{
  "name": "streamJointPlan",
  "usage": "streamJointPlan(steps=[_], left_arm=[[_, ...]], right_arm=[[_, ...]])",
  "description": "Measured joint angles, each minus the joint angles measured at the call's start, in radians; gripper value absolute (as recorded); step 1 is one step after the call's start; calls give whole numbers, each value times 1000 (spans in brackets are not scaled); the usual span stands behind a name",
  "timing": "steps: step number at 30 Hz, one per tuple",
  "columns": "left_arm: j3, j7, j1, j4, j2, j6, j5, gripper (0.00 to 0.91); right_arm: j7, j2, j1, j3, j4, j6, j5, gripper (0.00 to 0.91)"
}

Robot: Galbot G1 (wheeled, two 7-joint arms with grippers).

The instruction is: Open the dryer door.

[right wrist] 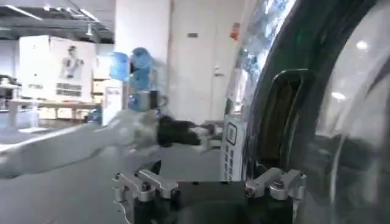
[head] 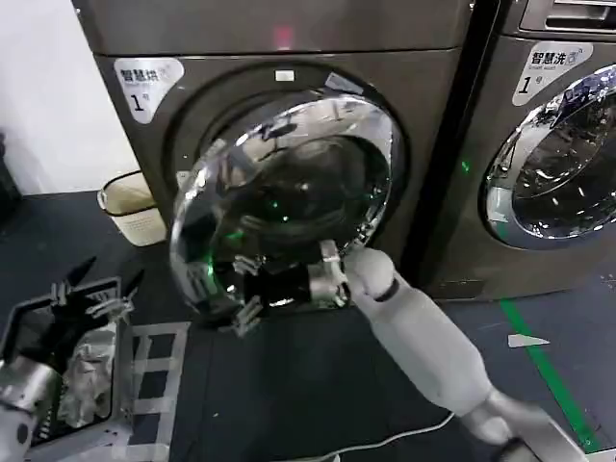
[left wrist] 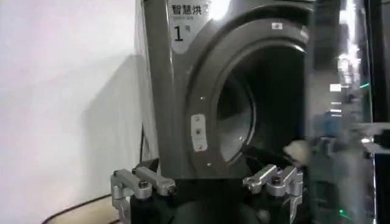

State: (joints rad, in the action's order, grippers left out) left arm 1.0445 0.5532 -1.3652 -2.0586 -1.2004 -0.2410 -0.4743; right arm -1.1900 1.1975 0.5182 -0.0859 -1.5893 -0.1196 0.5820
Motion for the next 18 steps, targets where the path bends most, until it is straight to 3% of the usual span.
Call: streamJointPlan(steps=[6,18], left_arm=[[-49,6,57,28,63,-46,-124,907],[-247,58,200,106,204,-58,-244,907]], right_arm=[[-79,-79,60,67,-45,32,36,907],[-157,-197,231,289,-80,77,26,907]])
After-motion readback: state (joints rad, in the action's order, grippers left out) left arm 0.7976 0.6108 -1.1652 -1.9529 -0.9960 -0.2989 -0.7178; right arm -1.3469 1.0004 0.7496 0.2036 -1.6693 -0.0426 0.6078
